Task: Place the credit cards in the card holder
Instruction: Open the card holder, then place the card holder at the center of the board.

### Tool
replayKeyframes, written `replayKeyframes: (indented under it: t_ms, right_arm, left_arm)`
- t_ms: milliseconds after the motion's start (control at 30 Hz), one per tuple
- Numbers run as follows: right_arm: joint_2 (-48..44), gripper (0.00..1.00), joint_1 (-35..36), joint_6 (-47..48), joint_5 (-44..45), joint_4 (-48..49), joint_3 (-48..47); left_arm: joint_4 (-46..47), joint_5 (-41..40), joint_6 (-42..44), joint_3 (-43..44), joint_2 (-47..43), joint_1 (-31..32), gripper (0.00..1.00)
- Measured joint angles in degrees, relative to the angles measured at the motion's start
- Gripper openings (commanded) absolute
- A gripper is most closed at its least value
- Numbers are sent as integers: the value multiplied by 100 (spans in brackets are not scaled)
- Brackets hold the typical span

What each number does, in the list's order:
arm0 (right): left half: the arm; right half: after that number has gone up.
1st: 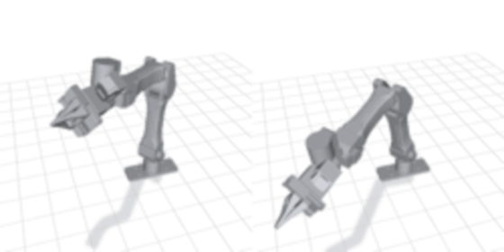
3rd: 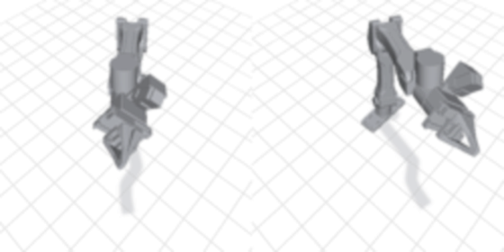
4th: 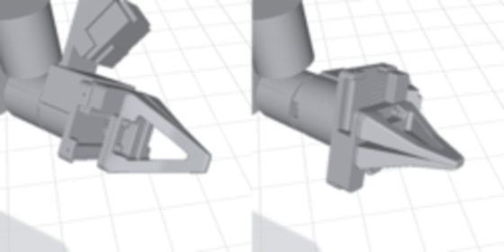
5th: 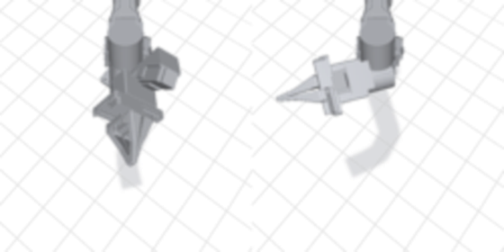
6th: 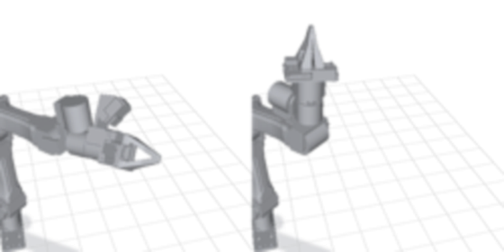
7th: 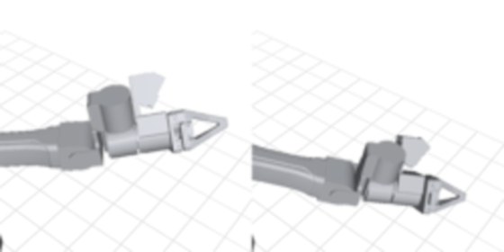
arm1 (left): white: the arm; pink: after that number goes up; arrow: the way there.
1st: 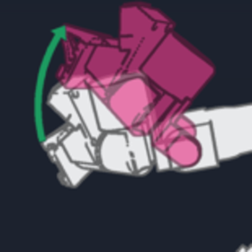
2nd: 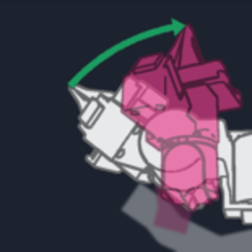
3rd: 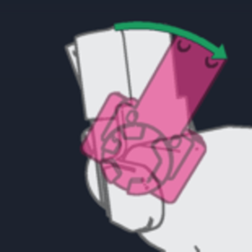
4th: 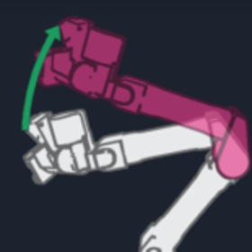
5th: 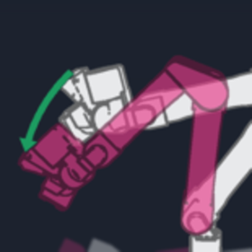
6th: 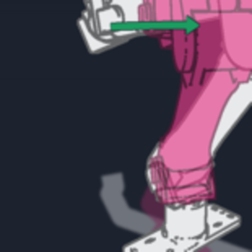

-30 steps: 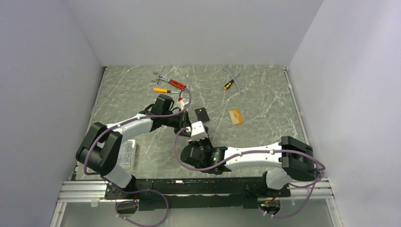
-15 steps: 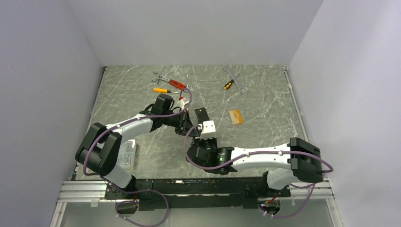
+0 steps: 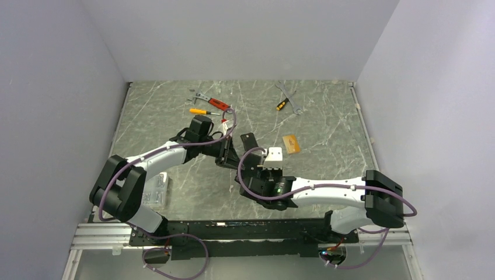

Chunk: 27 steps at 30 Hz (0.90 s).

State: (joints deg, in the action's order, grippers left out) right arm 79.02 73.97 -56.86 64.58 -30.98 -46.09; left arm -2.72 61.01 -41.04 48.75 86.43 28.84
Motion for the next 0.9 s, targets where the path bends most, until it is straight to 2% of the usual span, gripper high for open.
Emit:
replayKeyframes:
  t_ms: [200, 333, 400, 467, 533, 600, 700, 800, 900]
  right_arm:
    - [-433, 0, 0, -824, -85, -706, 76]
    - [-1047, 0, 0, -1499, -181, -1215, 278]
    - [-1342, 0, 7, -1799, -216, -1425, 435]
    - [-1534, 0, 4, -2026, -236, -1624, 546]
    - [-1644, 8, 7, -2201, -271, -1805, 592]
    - [-1694, 22, 4, -2332, -273, -1928, 592]
    - [-1788, 40, -13, -2341, -271, -2006, 592]
    - [-2015, 51, -225, -1937, -376, -1845, 592]
    - [-2376, 68, -822, -1095, -787, -1180, 632]
  left_arm:
    - [-162, -476, 264, -109, 79, 66, 12]
    - [-92, -758, 393, -192, 511, 358, 21]
    - [-79, -857, 476, -181, 833, 531, 32]
    - [-101, -986, 603, -138, 1276, 671, 50]
    - [-120, -1095, 715, -136, 1502, 778, 74]
    - [-140, -1176, 811, -138, 1567, 785, 88]
    - [-223, -1102, 997, -87, 1451, 778, 99]
    - [-627, -1196, 1438, 103, 1257, 769, 99]
    - [-1200, -1281, 1980, 448, 970, 695, 99]
